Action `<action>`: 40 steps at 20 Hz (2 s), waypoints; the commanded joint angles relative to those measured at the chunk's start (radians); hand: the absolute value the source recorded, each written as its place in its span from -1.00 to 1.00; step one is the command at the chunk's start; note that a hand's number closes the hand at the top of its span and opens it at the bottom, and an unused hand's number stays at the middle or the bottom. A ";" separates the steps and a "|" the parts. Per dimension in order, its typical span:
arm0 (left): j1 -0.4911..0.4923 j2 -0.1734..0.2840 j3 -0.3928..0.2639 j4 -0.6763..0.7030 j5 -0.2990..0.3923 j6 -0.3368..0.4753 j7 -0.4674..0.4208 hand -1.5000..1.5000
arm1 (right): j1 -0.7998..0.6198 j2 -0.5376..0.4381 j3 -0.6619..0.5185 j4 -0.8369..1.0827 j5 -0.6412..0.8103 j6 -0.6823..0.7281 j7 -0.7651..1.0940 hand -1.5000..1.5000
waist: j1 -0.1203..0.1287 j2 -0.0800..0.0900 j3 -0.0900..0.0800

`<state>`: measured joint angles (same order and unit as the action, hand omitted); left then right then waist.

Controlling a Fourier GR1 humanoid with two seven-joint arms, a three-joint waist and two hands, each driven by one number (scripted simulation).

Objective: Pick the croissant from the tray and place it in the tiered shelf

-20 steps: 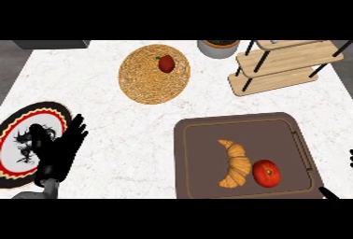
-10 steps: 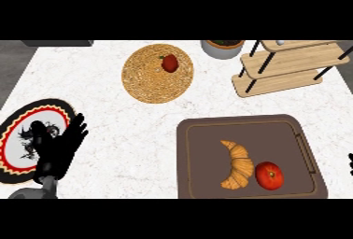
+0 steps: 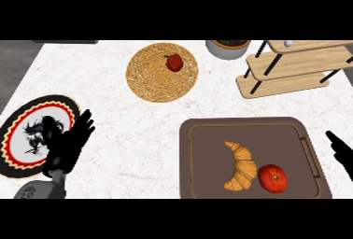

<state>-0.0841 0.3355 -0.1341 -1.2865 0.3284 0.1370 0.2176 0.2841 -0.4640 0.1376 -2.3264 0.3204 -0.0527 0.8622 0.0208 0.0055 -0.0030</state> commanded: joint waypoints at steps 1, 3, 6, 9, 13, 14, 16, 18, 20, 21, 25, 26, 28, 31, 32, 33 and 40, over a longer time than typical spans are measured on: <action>0.035 -0.002 0.011 0.025 -0.011 -0.025 -0.051 0.00 | -0.115 0.042 0.145 0.074 0.201 -0.007 0.170 -1.00 | -0.002 -0.002 0.001; -0.004 -0.013 0.002 -0.013 -0.020 0.007 0.027 0.00 | -0.229 0.092 0.167 0.134 0.221 0.010 0.269 -1.00 | -0.005 -0.003 0.002; 0.002 -0.018 0.026 0.018 -0.016 -0.014 -0.004 0.00 | -0.313 0.125 0.179 0.185 0.208 0.083 0.349 -1.00 | -0.011 -0.004 0.002; 0.058 -0.047 -0.011 -0.075 -0.044 0.038 0.028 0.00 | -0.318 0.143 0.204 0.222 0.228 0.117 0.370 -1.00 | -0.009 -0.006 0.003; 0.004 -0.054 -0.005 -0.053 -0.054 0.041 0.067 0.00 | -0.363 0.192 0.231 0.291 0.258 0.146 0.388 -1.00 | -0.015 -0.005 0.003; 0.049 -0.013 0.029 -0.074 -0.015 -0.011 0.053 0.00 | -0.296 0.240 0.353 0.244 0.364 0.105 0.436 -1.00 | -0.015 -0.008 0.002; 0.018 -0.022 0.047 -0.016 -0.025 -0.013 0.021 0.00 | -0.300 0.225 0.273 0.338 0.335 0.113 0.371 -1.00 | -0.019 -0.005 0.002; 0.044 -0.038 0.036 -0.024 -0.032 -0.022 0.006 0.00 | -0.265 0.229 0.268 0.279 0.375 0.115 0.391 -1.00 | -0.023 -0.007 0.002; -0.010 -0.037 0.050 0.001 -0.038 -0.008 0.037 0.00 | -0.294 0.270 0.322 0.298 0.451 0.134 0.444 -1.00 | -0.023 -0.006 0.002; 0.015 -0.031 0.074 0.038 -0.029 -0.047 -0.040 0.00 | -0.283 0.266 0.299 0.254 0.439 0.156 0.457 -1.00 | -0.024 -0.006 0.002; 0.032 -0.061 0.034 -0.005 -0.064 -0.026 -0.002 0.00 | -0.287 0.321 0.292 0.393 0.482 0.123 0.369 -1.00 | -0.020 -0.005 0.003; 0.010 -0.051 0.046 -0.019 -0.066 -0.011 0.025 0.00 | -0.364 0.370 0.283 0.406 0.500 0.151 0.433 -1.00 | -0.017 -0.005 0.003; 0.063 -0.020 0.079 -0.032 -0.037 -0.066 -0.005 0.00 | -0.306 0.373 0.296 0.435 0.529 0.121 0.375 -1.00 | -0.017 -0.006 0.003; 0.063 -0.063 0.062 -0.066 -0.059 -0.031 0.021 0.00 | -0.253 0.386 0.308 0.415 0.560 0.124 0.350 -1.00 | -0.021 -0.007 0.003; 0.093 -0.021 0.086 -0.061 -0.045 -0.075 0.004 0.00 | -0.287 0.400 0.271 0.490 0.559 0.106 0.323 -1.00 | -0.017 -0.006 0.003; 0.018 -0.083 0.050 -0.059 -0.092 0.024 0.062 0.00 | -0.256 0.410 0.300 0.532 0.583 0.073 0.288 -1.00 | -0.021 -0.005 0.003; 0.029 -0.066 0.098 -0.059 -0.090 -0.035 0.047 0.00 | -0.215 0.402 0.248 0.544 0.641 0.085 0.245 -1.00 | -0.022 -0.006 0.003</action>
<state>-0.0475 0.2751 -0.0539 -1.3366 0.2493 0.0992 0.2607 0.0269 -0.0673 0.3848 -1.8057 0.9301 0.0502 1.0729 0.0005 -0.0002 -0.0002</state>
